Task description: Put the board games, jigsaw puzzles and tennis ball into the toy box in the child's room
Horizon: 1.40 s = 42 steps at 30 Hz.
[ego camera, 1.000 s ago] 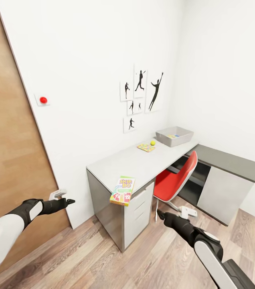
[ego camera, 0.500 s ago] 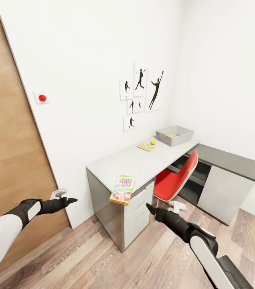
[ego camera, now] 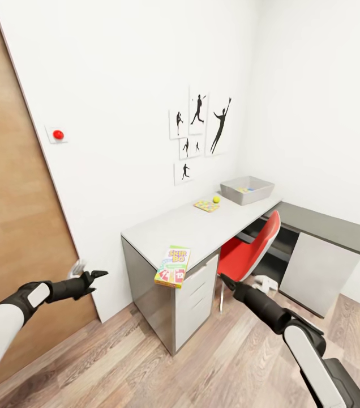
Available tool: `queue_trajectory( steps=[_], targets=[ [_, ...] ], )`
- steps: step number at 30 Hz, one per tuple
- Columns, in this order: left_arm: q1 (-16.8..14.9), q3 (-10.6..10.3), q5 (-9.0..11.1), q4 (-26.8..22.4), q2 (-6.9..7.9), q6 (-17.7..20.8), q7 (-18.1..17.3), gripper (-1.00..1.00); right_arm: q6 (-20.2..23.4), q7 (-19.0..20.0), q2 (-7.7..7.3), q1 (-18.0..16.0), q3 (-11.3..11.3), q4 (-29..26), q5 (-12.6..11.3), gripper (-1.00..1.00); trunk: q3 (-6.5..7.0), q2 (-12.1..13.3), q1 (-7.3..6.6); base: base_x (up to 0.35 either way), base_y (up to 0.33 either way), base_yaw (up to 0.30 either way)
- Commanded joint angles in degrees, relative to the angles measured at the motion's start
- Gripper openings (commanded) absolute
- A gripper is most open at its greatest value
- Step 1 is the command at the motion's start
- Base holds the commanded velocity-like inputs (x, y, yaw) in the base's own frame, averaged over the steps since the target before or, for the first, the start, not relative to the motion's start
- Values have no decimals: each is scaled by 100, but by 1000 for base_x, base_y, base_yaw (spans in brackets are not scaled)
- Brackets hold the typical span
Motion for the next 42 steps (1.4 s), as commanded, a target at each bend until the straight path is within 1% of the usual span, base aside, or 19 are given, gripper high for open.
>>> queue_trajectory(
  steps=[1,2,3,4,5,6,8,12,18,24,27,30,33,42],
  targets=[
    [34,42,116,0,4,148,-6,100,8,94,-1,-1,-23,-6,-35,100,-26,-48,24,0,0,0],
    [87,45,238,0,5,215,-3,100,3,179,0,1,-41,-6,-37,100,-44,-88,45,0,0,0],
    [115,46,300,0,5,237,-1,100,2,209,0,2,-45,-6,-35,100,-62,-128,67,0,0,0],
    [156,48,427,0,4,273,-2,100,-1,251,2,5,-47,-6,-33,100,-80,-168,89,0,0,0],
    [172,49,490,0,3,285,-2,100,-1,264,4,5,-45,-6,-33,100,-98,-208,111,0,0,0],
    [198,50,603,0,0,297,1,100,-2,282,7,7,-40,-6,-30,100,-116,-248,133,0,0,0],
    [224,51,717,1,-3,302,6,100,-2,290,16,4,-28,-4,-17,100,-152,-329,177,0,0,0],
    [255,51,838,1,1,327,-27,100,3,298,40,1,-19,1,7,100,-224,-489,265,0,0,0],
    [269,52,878,1,-6,345,-129,100,3,300,48,0,-19,3,16,100,-332,-730,397,0,0,0],
    [271,52,882,1,-10,341,-149,100,-2,306,71,0,-13,18,14,100,-439,-970,529,0,0,0],
    [272,52,882,1,-15,339,-151,100,1,311,120,0,-11,21,14,100,-493,-1091,595,0,0,0],
    [272,52,882,1,-23,332,-151,100,3,320,212,0,-19,32,19,100,-547,-1211,660,0,0,0],
    [272,52,882,1,-24,330,-152,100,0,329,253,0,-24,36,21,100,-601,-1331,726,0,0,0],
    [272,52,875,1,-24,326,-152,100,-4,336,284,0,-19,38,26,100,-762,-1692,924,0,0,0]
  ],
)
